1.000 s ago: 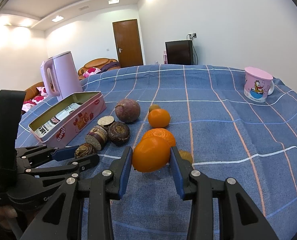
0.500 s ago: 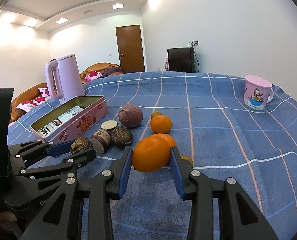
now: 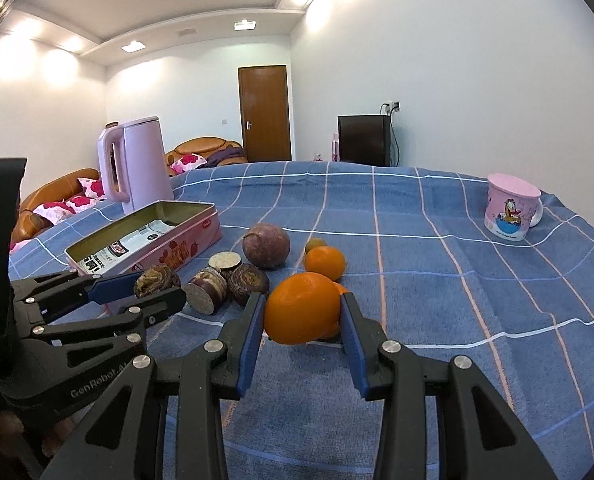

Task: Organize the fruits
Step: 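Lift the brown fruit with the left gripper over the tin while the right gripper carries the orange there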

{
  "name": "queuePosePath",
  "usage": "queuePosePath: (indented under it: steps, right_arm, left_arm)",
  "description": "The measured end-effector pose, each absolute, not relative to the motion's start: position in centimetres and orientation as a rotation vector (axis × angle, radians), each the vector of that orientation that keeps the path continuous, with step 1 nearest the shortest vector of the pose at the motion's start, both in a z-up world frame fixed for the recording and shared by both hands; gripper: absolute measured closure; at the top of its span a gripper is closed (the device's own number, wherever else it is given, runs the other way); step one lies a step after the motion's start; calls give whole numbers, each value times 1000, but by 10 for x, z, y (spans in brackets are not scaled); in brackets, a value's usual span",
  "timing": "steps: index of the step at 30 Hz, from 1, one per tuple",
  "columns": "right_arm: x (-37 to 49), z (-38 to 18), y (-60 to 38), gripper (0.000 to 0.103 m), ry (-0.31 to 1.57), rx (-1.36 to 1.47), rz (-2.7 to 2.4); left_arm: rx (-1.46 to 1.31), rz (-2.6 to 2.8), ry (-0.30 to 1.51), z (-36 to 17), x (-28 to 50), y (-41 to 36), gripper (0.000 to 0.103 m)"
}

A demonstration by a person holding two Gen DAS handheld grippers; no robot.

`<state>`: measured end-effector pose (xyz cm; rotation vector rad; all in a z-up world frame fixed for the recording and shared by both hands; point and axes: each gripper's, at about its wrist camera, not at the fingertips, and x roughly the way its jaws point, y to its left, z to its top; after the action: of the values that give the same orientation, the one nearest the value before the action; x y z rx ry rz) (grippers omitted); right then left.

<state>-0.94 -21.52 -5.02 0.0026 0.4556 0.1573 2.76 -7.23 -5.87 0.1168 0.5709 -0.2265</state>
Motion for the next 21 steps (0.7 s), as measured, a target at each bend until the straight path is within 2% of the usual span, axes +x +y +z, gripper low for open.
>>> queuePosePath:
  steps: [11, 21]
  right_arm:
    - [-13, -48, -209, 63, 422, -37, 129]
    - [-2, -39, -195, 63, 426, -50, 170]
  left_arm:
    - [107, -190, 477, -39, 18, -59, 64]
    - [85, -140, 466, -32, 25, -37, 64]
